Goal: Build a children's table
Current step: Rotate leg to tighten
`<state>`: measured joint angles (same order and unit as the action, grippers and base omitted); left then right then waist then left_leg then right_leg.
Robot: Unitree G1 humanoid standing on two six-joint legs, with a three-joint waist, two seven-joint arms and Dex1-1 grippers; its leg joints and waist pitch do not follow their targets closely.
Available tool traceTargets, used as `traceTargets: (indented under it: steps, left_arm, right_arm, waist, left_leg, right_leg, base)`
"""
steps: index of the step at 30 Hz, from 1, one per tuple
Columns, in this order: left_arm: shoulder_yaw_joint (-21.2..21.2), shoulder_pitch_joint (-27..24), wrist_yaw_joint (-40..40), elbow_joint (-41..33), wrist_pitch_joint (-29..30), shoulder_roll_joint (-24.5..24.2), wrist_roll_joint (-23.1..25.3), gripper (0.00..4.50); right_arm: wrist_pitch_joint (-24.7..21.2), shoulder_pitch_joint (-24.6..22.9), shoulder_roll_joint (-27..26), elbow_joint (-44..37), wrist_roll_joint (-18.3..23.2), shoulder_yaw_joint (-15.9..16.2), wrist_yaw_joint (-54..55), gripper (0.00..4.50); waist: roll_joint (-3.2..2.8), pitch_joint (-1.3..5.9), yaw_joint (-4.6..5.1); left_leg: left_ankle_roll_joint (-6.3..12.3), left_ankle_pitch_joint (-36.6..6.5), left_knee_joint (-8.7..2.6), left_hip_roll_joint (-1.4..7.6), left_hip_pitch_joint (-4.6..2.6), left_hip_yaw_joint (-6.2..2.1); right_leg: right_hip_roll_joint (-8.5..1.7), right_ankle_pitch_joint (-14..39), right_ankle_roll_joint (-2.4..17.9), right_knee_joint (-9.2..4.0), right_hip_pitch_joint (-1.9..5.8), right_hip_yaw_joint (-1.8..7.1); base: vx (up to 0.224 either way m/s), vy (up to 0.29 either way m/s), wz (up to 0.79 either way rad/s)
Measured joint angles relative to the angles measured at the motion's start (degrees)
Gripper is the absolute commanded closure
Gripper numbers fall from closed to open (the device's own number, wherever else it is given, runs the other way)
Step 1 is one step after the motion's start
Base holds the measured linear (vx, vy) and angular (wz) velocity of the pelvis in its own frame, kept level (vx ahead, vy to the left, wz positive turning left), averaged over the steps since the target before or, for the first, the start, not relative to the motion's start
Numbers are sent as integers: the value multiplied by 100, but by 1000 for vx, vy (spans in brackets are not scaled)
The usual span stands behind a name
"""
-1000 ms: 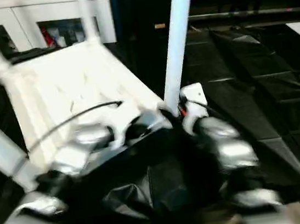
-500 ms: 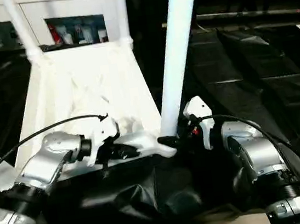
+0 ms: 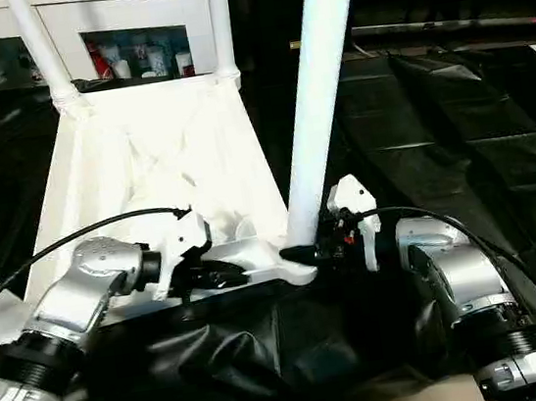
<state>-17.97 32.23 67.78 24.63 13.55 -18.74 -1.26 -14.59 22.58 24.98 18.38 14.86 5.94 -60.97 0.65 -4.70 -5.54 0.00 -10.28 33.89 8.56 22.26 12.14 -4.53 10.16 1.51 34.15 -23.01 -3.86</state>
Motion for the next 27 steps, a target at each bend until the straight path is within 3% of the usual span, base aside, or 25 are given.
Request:
traceTargets:
  steps: [8, 14, 18, 21, 25, 27]
  left_arm:
    - [140, 722, -2156, 1033, 386, 1087, 458, 450]
    - [224, 912, -3064, 1280, 606, 1611, 609, 450]
    - [232, 952, -3180, 1349, 557, 1691, 661, 450]
    - [203, 990, -3174, 1457, 427, 1683, 672, 450]
    - [124, 990, -3022, 1489, 233, 1562, 683, 450]
    - [112, 988, -2857, 1502, 96, 1461, 713, 450]
  right_arm:
    - [103, 665, -1412, 1119, -416, -798, 3316, 253]
    - [187, 1187, -2032, 1710, -465, -1095, 4868, 254]
    - [316, 1288, -2140, 1855, -582, -1142, 5070, 254]
    - [413, 1289, -2157, 1913, -575, -1194, 5052, 181]
    - [479, 1213, -2128, 1942, -487, -1223, 4906, 164]
    - [538, 1088, -2089, 1829, -446, -1207, 4727, 134]
  waist:
    - [44, 4, 133]
    - [51, 11, 194]
    - [51, 11, 192]
    - [50, 11, 185]
    - [48, 9, 178]
    - [46, 8, 172]
  left_leg:
    - [-3, 1, 3, 0, -26, -3]
    - [-3, 1, 8, -1, -24, -3]
    - [-4, 0, 2, 0, -21, -3]
    - [-4, 0, 1, 0, -22, -3]
    - [-4, 0, -1, 0, -21, -3]
    - [-4, 0, -2, 0, -18, -3]
  right_leg:
    - [0, 1, -4, -11, 7, 0]
    - [0, -32, 28, -12, 11, 1]
    - [0, -26, 17, -12, 7, -1]
    - [0, -26, 16, -11, 7, -1]
    - [0, -29, 13, -10, 5, -1]
    - [0, -32, 10, -10, 1, -1]
  base:
    - [0, 0, 0]
    - [0, 0, 0]
    - [0, 0, 0]
    - [0, 0, 0]
    - [0, 0, 0]
    - [0, 0, 0]
